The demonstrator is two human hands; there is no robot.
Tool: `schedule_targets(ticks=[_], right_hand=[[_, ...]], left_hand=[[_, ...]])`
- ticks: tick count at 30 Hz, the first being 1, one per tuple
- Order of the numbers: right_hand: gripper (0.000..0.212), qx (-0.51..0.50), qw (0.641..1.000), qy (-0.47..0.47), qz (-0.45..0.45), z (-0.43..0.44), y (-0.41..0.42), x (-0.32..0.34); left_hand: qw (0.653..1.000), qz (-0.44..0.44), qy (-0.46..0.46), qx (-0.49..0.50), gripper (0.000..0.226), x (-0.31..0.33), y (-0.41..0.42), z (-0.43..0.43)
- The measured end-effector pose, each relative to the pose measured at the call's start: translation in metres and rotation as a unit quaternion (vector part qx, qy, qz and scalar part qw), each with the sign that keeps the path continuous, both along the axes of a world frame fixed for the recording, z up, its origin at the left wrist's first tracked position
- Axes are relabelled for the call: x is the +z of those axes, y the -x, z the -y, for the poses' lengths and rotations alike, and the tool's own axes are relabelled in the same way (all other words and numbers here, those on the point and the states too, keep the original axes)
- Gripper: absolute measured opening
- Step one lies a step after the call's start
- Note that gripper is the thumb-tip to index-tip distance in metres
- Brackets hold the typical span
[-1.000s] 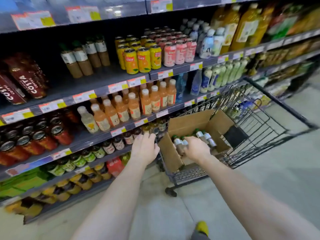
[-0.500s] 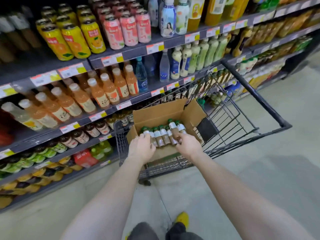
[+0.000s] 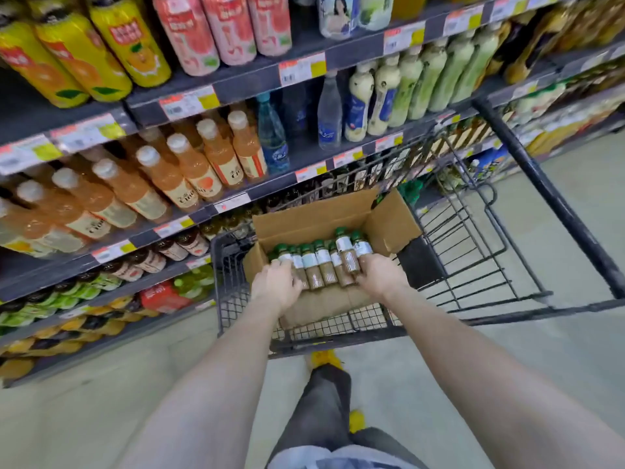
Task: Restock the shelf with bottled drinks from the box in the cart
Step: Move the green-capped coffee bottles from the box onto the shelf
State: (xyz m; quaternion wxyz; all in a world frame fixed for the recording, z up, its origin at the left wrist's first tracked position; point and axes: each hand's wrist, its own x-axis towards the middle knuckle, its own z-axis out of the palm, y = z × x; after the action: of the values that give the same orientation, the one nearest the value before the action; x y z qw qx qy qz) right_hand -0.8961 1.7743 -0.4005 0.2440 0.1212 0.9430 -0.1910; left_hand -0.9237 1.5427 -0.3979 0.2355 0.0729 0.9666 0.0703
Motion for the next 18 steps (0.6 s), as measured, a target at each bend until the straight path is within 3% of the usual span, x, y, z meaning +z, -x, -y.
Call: schedule_targets(ticks=[6,9,18], right_hand=[[0.035,-0.001,0.999,0.005,0.053,-0.019,0.039,-0.035],[0.028,0.001,0.998,0.023,0.065,-0.023,0.055,-0.050],[0.046,0.027,0.990,0.052,0.129,-0.041,0.116,-0.118]], left_hand=[[0.999,0.044,0.027,-0.006,0.041,-0.026,0.051,-0.010],[0.997,0.054,0.045,-0.020,0.045,-0.036,0.078,-0.013],[0.987,0.112,0.042,0.110,0.051,-0.096,0.103,-0.021]])
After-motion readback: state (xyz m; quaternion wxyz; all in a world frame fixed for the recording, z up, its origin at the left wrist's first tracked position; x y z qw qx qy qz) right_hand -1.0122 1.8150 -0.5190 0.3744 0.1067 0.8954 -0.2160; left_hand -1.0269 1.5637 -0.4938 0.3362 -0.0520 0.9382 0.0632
